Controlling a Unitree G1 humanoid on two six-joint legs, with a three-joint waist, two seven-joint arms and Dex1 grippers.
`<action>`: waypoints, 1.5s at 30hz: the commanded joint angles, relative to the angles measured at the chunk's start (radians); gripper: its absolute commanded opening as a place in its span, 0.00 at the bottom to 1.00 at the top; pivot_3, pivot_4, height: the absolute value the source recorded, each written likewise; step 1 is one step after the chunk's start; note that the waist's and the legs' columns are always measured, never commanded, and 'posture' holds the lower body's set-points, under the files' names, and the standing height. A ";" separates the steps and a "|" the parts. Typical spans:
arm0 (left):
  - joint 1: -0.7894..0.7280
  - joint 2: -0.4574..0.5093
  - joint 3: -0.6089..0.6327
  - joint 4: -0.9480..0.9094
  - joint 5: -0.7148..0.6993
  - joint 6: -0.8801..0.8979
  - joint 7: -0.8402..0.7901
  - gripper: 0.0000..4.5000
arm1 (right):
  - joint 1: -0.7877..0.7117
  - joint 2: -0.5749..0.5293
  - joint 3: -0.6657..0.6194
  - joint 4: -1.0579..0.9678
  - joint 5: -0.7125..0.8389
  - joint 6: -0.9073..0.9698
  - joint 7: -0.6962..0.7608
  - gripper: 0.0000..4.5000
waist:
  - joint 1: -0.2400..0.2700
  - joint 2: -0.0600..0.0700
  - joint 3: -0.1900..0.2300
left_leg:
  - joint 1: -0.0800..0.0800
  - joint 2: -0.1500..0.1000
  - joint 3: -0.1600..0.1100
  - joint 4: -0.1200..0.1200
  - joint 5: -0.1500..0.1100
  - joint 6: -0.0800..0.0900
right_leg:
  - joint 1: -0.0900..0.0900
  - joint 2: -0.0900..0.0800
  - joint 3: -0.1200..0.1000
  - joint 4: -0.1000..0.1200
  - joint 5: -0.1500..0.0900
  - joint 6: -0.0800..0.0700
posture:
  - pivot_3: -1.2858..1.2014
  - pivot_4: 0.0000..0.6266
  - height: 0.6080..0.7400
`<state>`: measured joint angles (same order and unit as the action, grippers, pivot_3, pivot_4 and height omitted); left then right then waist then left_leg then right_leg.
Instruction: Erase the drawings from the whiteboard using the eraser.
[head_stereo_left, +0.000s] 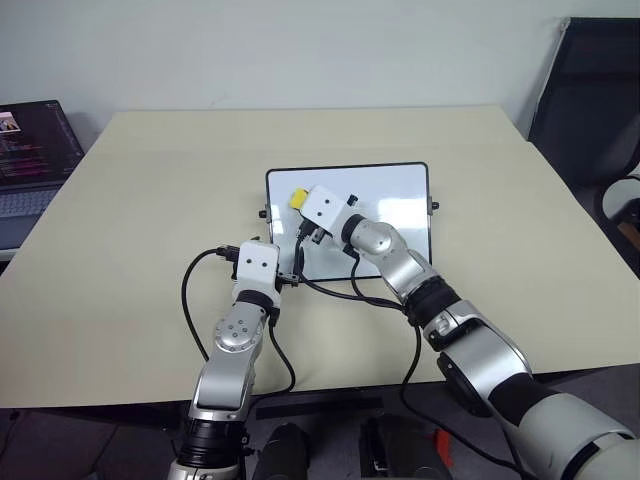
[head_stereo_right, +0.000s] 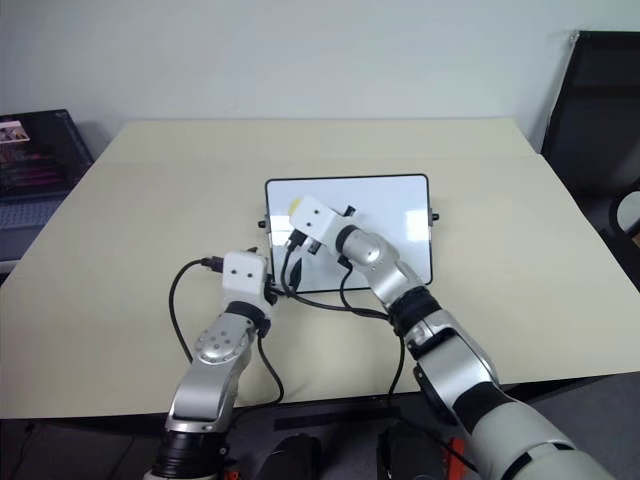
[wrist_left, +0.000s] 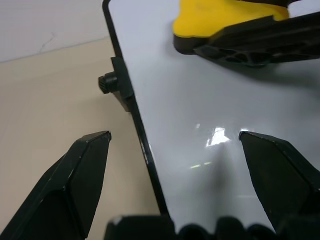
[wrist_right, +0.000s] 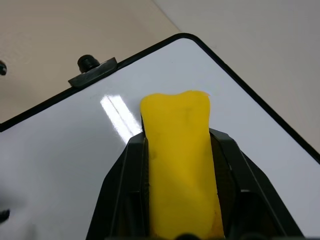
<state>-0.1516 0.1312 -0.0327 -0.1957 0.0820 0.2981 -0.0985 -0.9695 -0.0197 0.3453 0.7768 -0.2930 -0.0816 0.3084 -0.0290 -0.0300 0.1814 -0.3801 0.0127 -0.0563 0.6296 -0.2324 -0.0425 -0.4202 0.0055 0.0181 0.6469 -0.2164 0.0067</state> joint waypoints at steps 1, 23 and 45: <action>0.001 0.002 0.001 -0.050 -0.001 -0.006 0.002 1.00 | 0.075 -0.062 -0.011 -0.049 -0.012 0.043 0.018 0.28 | 0.002 0.000 0.000 | 0.000 0.000 0.000 0.000 0.000 0.000 | 0.000 0.000 0.000 0.000 0.000 0.000 | 0.52 0.24 1.00; -0.005 0.028 -0.059 -0.086 -0.136 -0.015 -0.209 1.00 | 0.431 -0.193 -0.209 -0.845 0.254 0.397 0.171 0.28 | 0.000 0.000 0.000 | -0.003 0.000 0.000 -0.001 0.000 0.000 | -0.002 0.000 0.000 -0.002 0.000 0.000 | 0.52 0.24 1.00; -0.031 0.092 -0.139 -0.103 -0.206 -0.029 -0.368 1.00 | 0.533 -0.331 -0.345 -1.039 0.287 0.649 0.074 0.28 | 0.003 0.000 0.001 | -0.003 -0.001 0.000 -0.001 0.000 0.000 | -0.002 0.000 0.000 -0.003 -0.001 -0.001 | 0.52 0.24 1.00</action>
<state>-0.1543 0.2200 -0.1573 -0.2641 -0.1162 0.2968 -0.4493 -0.4394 -0.3302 0.0478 -0.1821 -0.0008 0.5411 0.4001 -0.0263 -0.0300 0.1822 -0.3837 0.0118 -0.0565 0.6289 -0.2324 -0.0425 -0.4219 0.0055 0.0178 0.6434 -0.2176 0.0061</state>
